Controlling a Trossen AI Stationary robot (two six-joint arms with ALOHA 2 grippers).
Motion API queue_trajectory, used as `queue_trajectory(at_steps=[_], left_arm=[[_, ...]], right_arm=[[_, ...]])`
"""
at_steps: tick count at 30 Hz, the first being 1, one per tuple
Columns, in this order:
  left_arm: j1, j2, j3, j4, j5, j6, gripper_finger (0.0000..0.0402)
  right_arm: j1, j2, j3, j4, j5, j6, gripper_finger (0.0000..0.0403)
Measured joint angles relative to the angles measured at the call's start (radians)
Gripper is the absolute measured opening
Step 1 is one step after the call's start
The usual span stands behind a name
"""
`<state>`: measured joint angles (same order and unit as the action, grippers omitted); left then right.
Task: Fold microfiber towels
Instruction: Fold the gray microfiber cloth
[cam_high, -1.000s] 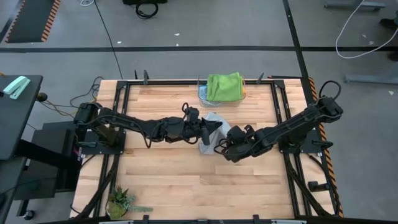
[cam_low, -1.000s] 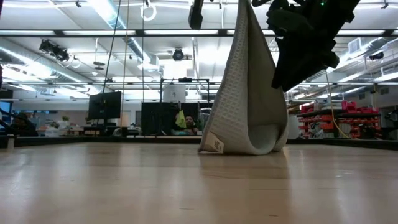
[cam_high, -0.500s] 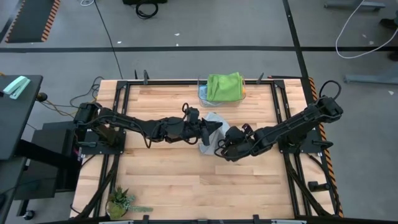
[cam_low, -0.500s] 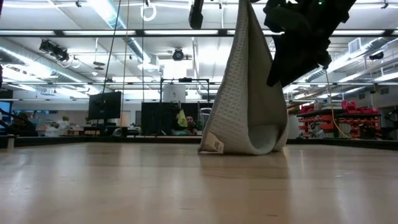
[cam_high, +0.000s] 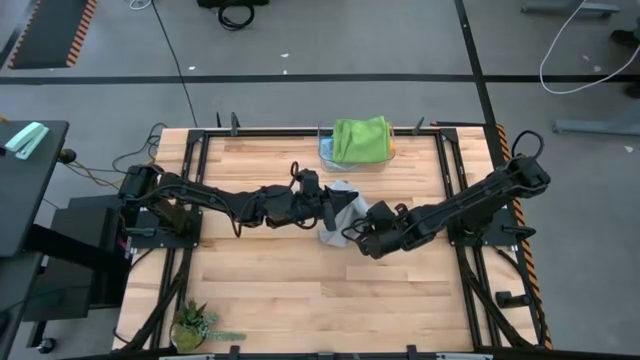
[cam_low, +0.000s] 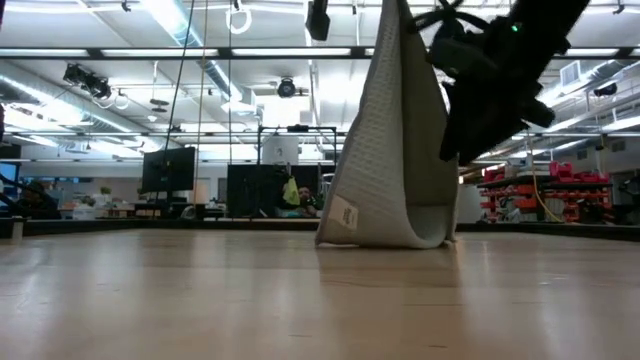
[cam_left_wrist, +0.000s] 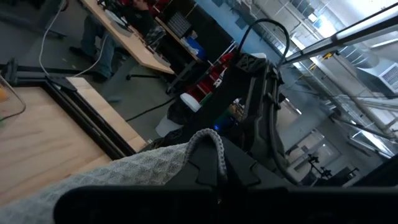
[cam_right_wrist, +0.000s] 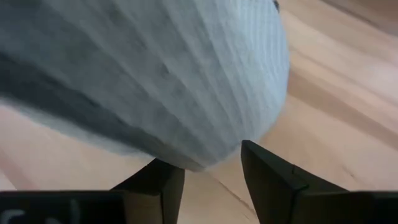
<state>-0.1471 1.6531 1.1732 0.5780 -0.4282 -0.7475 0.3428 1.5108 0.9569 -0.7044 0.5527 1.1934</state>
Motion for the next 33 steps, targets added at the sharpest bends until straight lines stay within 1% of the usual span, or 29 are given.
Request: queue_trajectory(at_steps=[6, 10, 15, 23, 29, 33], left_arm=[[0.007, 0.000, 0.000, -0.003, 0.014, -0.003, 0.0004], [0.014, 0.000, 0.000, 0.024, 0.014, 0.000, 0.0004], [0.023, 0.000, 0.000, 0.041, 0.044, -0.003, 0.0004], [0.033, 0.000, 0.000, 0.047, 0.047, -0.002, 0.0004], [0.038, 0.000, 0.000, 0.049, 0.049, -0.001, 0.0004], [0.040, 0.000, 0.000, 0.050, 0.049, 0.000, 0.0004]], right_arm=[[0.000, 0.000, -0.042, 0.008, 0.000, 0.034, 0.0165], [0.000, 0.000, -0.086, 0.093, 0.002, 0.045, 0.0164], [-0.015, 0.000, -0.133, 0.205, 0.003, 0.046, 0.0164], [-0.048, 0.000, -0.159, 0.226, 0.005, 0.065, 0.0151], [-0.048, 0.000, -0.160, 0.228, 0.023, 0.072, 0.0121], [-0.045, 0.000, -0.160, 0.229, 0.023, 0.068, 0.0078]])
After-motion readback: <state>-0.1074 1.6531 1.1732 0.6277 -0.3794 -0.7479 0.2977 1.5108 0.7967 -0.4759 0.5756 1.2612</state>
